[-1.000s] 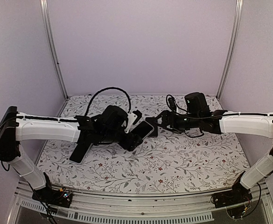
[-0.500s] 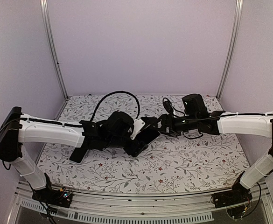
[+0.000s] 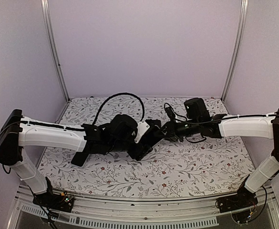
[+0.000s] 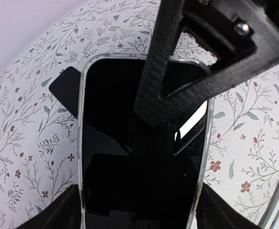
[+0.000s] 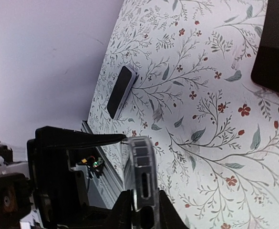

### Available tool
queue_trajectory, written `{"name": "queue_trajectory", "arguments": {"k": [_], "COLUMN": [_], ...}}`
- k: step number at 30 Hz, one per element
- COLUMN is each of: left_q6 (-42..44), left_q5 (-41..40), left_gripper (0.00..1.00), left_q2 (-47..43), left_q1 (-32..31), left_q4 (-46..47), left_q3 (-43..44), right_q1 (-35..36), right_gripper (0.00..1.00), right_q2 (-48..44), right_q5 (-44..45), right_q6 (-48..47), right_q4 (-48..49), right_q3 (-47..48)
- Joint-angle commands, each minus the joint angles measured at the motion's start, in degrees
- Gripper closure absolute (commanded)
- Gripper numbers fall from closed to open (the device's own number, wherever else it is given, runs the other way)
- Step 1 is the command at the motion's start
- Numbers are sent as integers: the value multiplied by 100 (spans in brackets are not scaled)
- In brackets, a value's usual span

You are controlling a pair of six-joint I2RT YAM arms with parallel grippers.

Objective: Take the phone out of the phone case
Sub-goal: Pass from the left arm to the right, then pass from the right arm to the left

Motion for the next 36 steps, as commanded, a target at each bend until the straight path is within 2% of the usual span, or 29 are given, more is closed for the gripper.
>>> {"name": "queue_trajectory", "arguments": {"k": [1, 4, 11, 14, 24, 29, 36], "left_q6": [98, 85, -111, -235, -1168, -1908, -3052], "left_q5": [-103, -138, -241, -205, 489, 1301, 2743], "left_gripper": [48, 40, 9, 1, 1, 1, 1], "left_q2": [-116, -133, -329, -473, -1055, -1466, -1874], "left_q1": [-101, -97, -75, -42, 470, 1039, 1723], "left_q4": [444, 436, 454, 500, 760, 971, 1829], "left_q3": [138, 131, -65, -209, -778, -1101, -1702], "right_q1": [39, 34, 38, 41, 34, 38, 38], "right_gripper": [88, 99, 100, 100, 100, 100, 100], "right_q2": [72, 77, -18, -91, -392, -567, -637], "right_q5": [-292, -310, -120, -2, 421, 522, 404], "right_q6": [122, 192, 309, 319, 280, 225, 259], "right_q4": [276, 315, 388, 444, 561, 677, 1026], "right_q3": [98, 105, 146, 164, 158, 162, 206]}}
